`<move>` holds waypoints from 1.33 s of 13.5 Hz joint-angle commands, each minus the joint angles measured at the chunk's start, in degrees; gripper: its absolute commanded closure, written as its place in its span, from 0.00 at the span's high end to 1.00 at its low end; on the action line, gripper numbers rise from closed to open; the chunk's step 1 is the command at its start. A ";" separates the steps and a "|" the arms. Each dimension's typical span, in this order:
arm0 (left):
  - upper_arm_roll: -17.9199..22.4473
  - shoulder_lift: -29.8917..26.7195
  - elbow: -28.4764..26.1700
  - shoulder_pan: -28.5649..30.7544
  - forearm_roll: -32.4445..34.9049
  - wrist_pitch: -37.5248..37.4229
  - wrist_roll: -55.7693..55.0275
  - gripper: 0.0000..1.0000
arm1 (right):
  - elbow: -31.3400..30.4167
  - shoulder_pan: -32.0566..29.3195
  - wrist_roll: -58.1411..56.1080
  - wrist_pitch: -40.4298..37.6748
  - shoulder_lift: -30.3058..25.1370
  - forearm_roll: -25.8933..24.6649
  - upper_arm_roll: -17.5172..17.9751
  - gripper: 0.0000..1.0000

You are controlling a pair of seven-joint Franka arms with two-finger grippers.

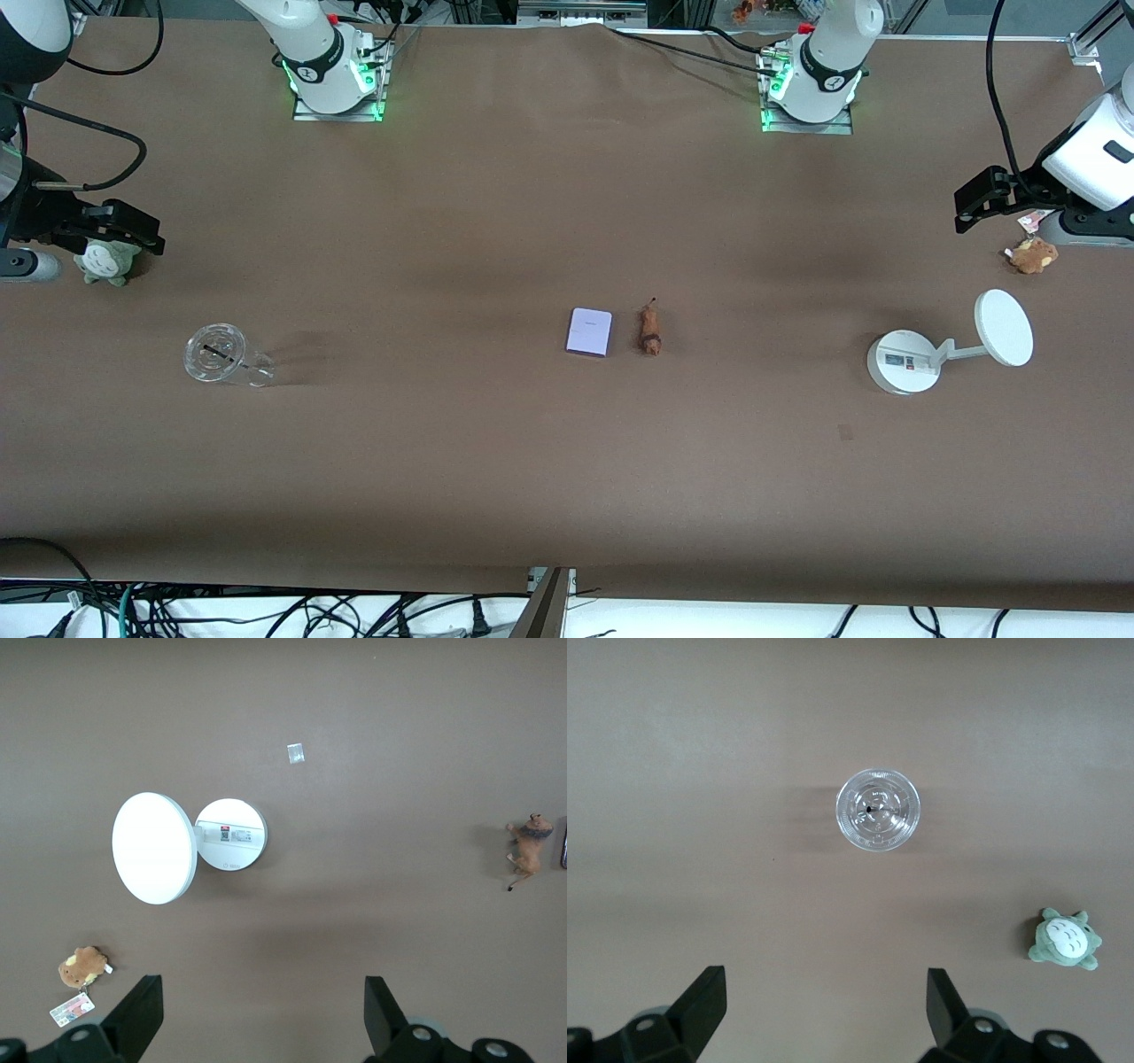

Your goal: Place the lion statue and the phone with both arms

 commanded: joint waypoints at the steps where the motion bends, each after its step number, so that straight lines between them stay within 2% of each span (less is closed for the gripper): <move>1: -0.11 2.49 4.05 -0.13 -1.13 -0.99 0.67 1.00 | 1.67 -0.61 0.37 -0.58 0.78 0.83 0.25 1.00; 18: -0.03 2.76 4.23 0.13 -1.22 -1.51 1.01 1.00 | 1.50 -0.79 -0.06 -0.14 0.95 0.92 0.25 1.00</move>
